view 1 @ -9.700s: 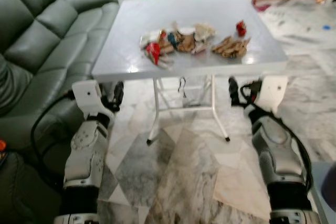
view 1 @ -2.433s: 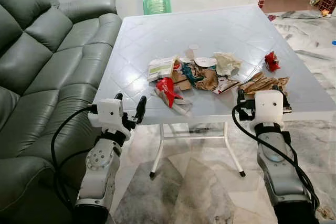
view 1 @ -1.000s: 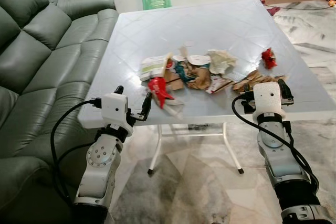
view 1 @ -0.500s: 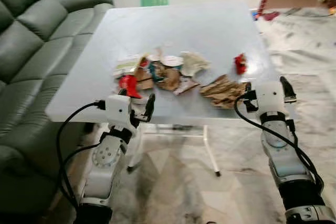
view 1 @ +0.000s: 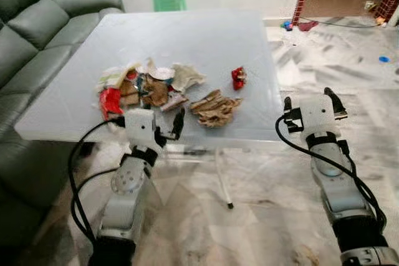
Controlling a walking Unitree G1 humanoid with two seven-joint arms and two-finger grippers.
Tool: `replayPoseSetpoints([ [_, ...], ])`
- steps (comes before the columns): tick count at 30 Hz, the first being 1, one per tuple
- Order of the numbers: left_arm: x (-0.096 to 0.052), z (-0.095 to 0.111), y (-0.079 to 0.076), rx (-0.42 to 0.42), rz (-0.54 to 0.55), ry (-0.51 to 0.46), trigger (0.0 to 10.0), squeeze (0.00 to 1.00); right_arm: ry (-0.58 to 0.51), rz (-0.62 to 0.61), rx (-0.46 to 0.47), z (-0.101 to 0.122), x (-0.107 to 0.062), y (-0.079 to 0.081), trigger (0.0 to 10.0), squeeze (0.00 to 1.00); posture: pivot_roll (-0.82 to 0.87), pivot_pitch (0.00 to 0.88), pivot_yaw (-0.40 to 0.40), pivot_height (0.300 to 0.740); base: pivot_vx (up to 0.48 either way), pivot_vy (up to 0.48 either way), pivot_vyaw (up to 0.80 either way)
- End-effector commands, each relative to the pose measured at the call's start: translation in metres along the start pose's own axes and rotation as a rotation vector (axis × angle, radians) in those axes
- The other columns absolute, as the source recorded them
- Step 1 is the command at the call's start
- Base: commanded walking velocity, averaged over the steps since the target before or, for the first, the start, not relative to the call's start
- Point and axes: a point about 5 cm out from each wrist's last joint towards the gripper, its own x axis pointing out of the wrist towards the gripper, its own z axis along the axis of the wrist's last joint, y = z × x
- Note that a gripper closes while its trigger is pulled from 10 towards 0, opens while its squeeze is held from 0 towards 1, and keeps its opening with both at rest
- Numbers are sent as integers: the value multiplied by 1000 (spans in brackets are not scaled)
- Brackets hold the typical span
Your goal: Picking trash to rubbish bin
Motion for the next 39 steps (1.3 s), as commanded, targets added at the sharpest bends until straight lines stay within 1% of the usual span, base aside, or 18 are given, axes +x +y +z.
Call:
replayPoseSetpoints([
  [1, -3, -1, 10, 17, 40, 8, 10000, 0, -55, 49, 7, 12, 2, 10, 10000, 0, -23, 56, 55, 740, 0, 0, 769],
  [4, -3, -2, 11, 14, 50, 13, 10000, 0, -53, 49, 16, 12, 2, 10, 10000, 0, -24, 55, 55, 740, 0, 0, 763],
  [8, -1, -2, 12, 6, 53, 11, 10000, 0, -59, 69, 34, 14, 0, 17, 10000, 0, -21, 52, 55, 740, 0, 0, 756],
  [11, 0, -1, 12, 10, 52, 11, 10000, 0, -64, 76, 39, 14, 0, 18, 10000, 0, -20, 51, 55, 740, 0, 0, 752],
  [15, -1, 0, 20, 28, 73, 11, 10000, 0, -65, 75, 59, 15, 2, 20, 10000, 0, -14, 52, 55, 740, 0, 0, 0],
  [17, -1, 0, 22, 32, 79, 11, 10000, 0, -66, 75, 61, 16, 2, 20, 10000, 0, -14, 52, 55, 740, 0, 0, 0],
  [21, -1, 1, 25, 20, 88, 4, 10000, 0, -88, 98, 69, 21, 1, 23, 10000, 0, -17, 58, 52, 740, 65, 0, 0],
  [25, 0, 1, 25, 16, 94, 5, 10000, 0, -116, 136, 56, 25, 0, 28, 10000, 0, -19, 62, 50, 740, 308, 0, 0],
  [29, -1, 0, 25, 18, 94, 8, 10000, 0, -124, 153, 59, 26, -2, 30, 10000, 0, -19, 65, 51, 740, 347, 0, 0],
  [32, -2, -1, 24, 18, 93, 13, 10000, 0, -134, 183, 73, 28, -4, 35, 10000, 0, -18, 64, 52, 740, 354, 0, 0],
  [35, -2, -2, 24, 15, 94, 17, 10000, 0, -147, 209, 68, 31, -5, 39, 10000, 0, -18, 64, 52, 740, 343, 81, 0],
  [39, -3, -3, 23, 18, 93, 24, 10000, 0, -154, 222, 65, 33, -7, 41, 10000, 0, -22, 66, 52, 740, 286, 61, 0],
])
